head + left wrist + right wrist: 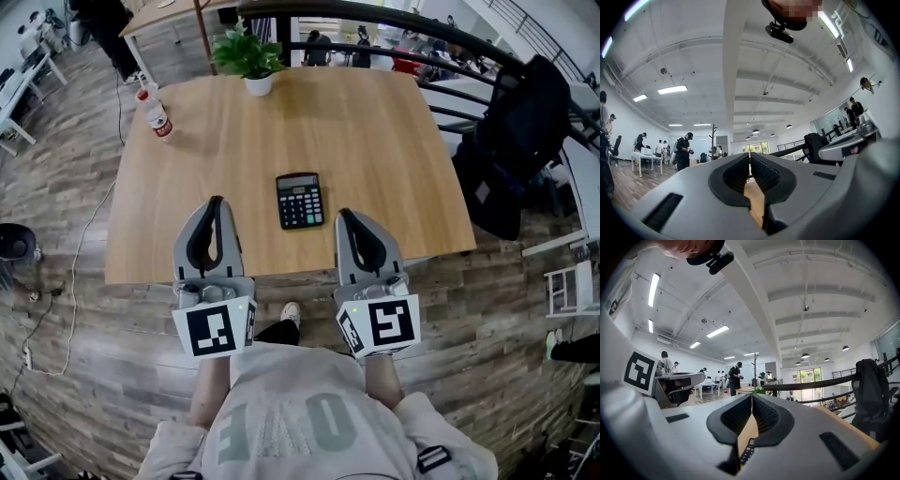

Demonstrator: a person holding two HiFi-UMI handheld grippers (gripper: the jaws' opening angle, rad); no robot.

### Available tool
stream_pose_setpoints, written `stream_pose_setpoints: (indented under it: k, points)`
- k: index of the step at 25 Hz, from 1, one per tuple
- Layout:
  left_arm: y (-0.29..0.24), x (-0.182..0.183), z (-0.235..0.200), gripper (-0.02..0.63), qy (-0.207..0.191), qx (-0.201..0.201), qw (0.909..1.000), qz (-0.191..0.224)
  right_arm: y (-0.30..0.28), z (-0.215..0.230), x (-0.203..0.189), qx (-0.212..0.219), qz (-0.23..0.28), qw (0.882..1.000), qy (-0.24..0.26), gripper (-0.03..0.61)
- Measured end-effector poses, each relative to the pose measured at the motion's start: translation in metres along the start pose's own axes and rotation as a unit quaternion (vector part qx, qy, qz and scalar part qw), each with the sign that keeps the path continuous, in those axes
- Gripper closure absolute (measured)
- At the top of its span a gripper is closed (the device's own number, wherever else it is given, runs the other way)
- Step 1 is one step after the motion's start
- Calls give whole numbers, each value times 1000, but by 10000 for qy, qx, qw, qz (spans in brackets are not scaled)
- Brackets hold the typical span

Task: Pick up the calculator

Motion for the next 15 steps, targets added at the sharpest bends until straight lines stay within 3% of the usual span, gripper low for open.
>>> stream_pose_setpoints:
  k: [7, 15]
  points:
    - [-60, -31, -24, 600, 325, 45, 9994, -93, -54, 13, 5, -15, -171, 9996, 203, 558]
    - [-93, -45, -8, 598, 421, 135, 9988, -211, -77, 46, -1, 13, -270, 9996, 99, 558]
Point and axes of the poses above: the fingertips, and each gripper's own axes: y backward along the fingers, z to its right, x out of its top, the point moved 9 cm from there along y, backward along the fingers, and after that the axes turned 14 degrees about z, right-handed, at the moved point
